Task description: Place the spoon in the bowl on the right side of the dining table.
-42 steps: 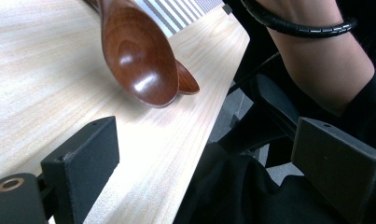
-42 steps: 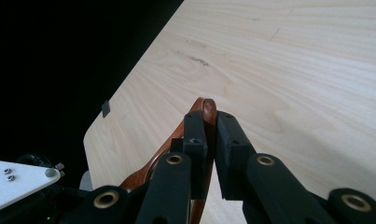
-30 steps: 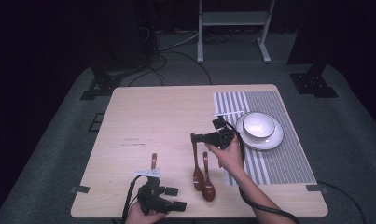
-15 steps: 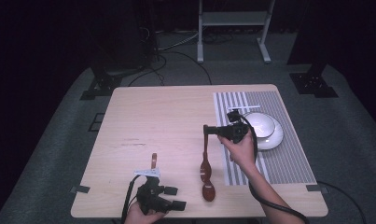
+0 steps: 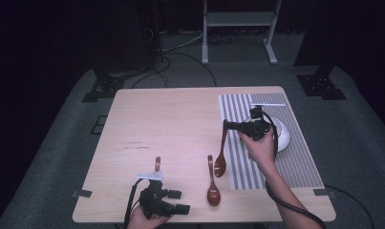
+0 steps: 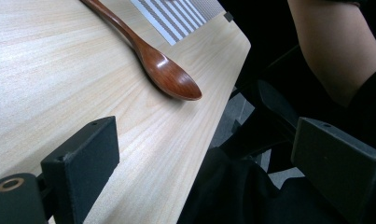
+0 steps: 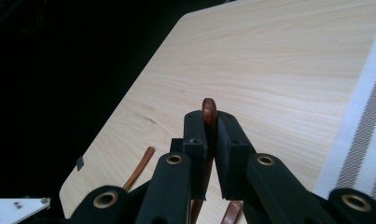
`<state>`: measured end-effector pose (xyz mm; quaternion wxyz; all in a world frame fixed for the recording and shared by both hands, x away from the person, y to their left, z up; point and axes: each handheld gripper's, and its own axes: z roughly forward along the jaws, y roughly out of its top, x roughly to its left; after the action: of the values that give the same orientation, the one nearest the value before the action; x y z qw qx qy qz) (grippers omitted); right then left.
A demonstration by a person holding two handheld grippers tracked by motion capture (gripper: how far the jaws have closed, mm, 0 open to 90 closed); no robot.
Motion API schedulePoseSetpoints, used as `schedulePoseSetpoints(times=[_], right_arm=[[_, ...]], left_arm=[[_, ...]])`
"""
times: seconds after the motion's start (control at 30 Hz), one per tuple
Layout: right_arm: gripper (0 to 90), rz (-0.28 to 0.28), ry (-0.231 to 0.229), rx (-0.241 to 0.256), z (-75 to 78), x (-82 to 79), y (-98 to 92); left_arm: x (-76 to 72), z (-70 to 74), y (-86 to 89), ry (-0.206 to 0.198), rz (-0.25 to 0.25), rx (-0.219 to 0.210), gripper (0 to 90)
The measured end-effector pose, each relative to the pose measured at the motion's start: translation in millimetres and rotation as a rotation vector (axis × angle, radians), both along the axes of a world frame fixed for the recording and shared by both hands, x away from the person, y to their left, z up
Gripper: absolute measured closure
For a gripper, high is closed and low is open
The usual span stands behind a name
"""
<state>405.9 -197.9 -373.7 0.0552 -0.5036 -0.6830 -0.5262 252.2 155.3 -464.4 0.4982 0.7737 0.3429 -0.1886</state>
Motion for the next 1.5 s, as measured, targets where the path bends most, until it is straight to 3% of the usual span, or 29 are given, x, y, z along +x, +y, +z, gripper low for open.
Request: schedulePoseSetpoints(times=[0.93,1.5], right_arm=[[83.0,-0.221,-0.008,0.022,11.1,13.9,-77.4],[83.1,-0.348,-0.020,0.036,18.2,23.0,-112.5]], left_arm=[[0.6,-2.0,0.5,-0.002,0.005,0.000,6.3],[0.8,-2.3,0.9,-0.002,0.005,0.000,6.3]])
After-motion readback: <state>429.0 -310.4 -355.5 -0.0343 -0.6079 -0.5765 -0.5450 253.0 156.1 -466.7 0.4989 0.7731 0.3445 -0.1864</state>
